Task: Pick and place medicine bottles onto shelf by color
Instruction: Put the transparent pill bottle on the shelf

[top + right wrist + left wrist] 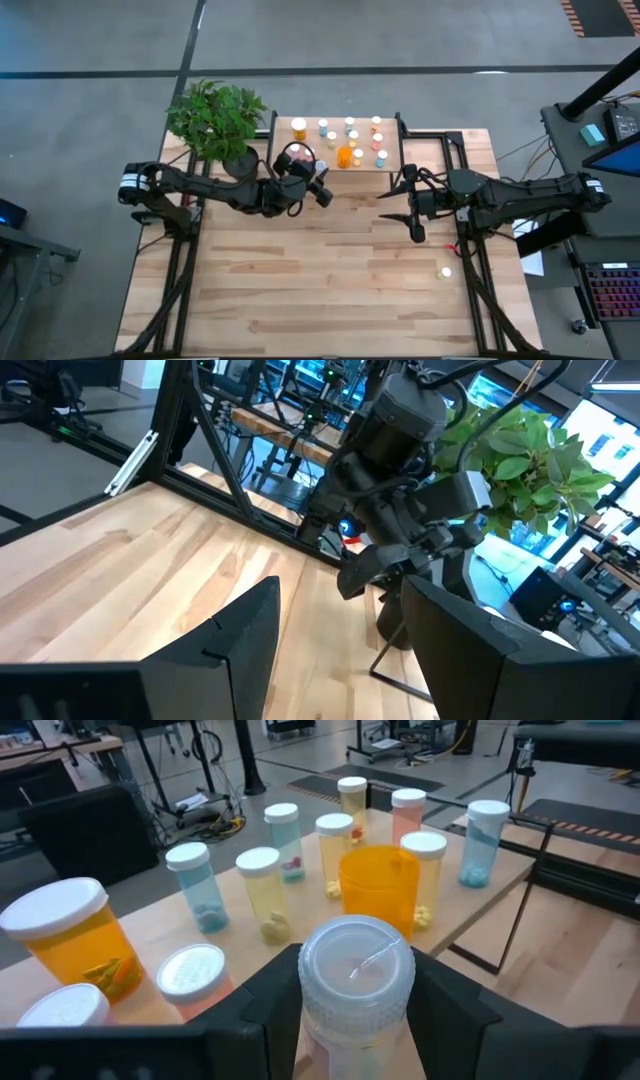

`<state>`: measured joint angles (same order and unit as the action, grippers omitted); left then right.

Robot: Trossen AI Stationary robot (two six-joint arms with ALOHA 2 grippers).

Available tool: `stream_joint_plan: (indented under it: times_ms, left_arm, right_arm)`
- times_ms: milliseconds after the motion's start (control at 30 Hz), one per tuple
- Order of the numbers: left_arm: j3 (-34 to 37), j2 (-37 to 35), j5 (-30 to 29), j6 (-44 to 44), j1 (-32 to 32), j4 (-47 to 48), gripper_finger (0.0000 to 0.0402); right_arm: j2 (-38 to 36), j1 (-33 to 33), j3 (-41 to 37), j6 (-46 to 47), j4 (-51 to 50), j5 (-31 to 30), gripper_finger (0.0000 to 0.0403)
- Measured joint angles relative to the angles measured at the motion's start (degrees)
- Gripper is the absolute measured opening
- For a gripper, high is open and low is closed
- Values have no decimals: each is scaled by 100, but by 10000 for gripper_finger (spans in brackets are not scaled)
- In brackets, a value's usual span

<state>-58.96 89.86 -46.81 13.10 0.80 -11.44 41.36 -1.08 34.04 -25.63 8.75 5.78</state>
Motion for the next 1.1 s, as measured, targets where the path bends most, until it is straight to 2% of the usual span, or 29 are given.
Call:
stream_joint_plan:
  times_ms: [267,833,1100]
  left_arm:
    - [39,0,0,10,4,-9,134]
    - [-10,0,-17,7,460,-31,134]
    - [1,1,173,165,462,-292,134]
  right_arm:
    - [2,0,0,0,0,0,201]
    - [2,0,0,-2,2,0,201]
    - [4,0,0,-12,2,0,201]
